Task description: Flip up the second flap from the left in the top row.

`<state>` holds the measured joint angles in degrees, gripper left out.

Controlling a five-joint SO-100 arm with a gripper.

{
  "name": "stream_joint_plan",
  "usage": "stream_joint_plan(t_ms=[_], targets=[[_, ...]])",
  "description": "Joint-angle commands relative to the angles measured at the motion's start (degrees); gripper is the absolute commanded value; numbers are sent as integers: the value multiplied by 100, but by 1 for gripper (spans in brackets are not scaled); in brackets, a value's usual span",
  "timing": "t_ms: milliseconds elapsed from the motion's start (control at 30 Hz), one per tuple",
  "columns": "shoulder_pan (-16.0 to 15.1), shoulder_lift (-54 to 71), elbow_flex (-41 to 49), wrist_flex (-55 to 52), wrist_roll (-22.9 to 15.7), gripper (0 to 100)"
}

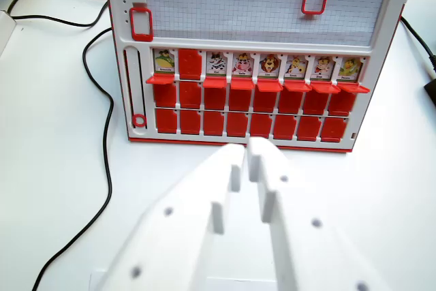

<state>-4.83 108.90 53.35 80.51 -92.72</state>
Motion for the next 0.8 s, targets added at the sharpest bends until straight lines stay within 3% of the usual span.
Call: stream_joint_plan(t_ms=[0, 300, 767], targets=[[185, 721, 255, -167, -211, 0], [229, 1661, 1538, -527, -105, 0], [272, 1714, 1696, -765, -35, 0]])
